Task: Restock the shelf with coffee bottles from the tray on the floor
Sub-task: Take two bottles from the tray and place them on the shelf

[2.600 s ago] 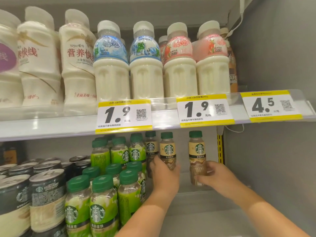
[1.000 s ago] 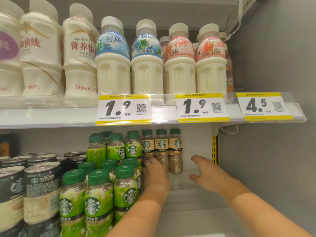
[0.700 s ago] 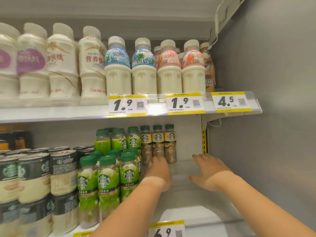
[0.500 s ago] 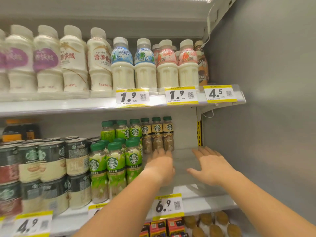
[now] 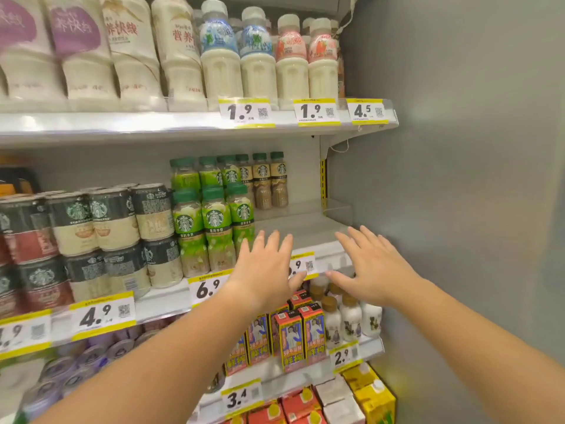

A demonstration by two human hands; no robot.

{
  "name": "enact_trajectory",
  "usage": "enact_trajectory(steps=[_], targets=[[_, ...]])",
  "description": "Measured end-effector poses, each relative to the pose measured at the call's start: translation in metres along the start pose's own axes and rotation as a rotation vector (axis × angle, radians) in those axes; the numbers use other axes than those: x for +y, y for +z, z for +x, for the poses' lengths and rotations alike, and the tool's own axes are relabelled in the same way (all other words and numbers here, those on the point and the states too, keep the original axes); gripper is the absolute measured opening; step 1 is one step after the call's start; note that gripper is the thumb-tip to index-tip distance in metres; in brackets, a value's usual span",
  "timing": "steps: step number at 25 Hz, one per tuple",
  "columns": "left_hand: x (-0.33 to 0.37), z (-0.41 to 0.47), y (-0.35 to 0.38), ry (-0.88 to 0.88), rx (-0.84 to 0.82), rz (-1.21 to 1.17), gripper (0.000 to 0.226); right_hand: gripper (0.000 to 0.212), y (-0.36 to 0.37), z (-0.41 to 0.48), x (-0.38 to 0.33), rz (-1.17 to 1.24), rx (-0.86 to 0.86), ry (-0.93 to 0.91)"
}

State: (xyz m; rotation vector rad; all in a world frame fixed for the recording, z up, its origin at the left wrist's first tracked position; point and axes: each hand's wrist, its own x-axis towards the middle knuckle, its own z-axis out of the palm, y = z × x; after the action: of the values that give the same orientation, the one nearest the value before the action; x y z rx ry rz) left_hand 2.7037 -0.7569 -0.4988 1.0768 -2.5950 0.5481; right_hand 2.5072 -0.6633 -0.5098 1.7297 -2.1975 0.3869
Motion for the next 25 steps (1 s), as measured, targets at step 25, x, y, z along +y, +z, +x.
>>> enact_trajectory(steps=[25], targets=[[0.055,-0.336,0.382,-0.048,-0.556,-0.283,0.079,0.083,0.351,-0.322,0.033,0.078,-0.736,0.006]])
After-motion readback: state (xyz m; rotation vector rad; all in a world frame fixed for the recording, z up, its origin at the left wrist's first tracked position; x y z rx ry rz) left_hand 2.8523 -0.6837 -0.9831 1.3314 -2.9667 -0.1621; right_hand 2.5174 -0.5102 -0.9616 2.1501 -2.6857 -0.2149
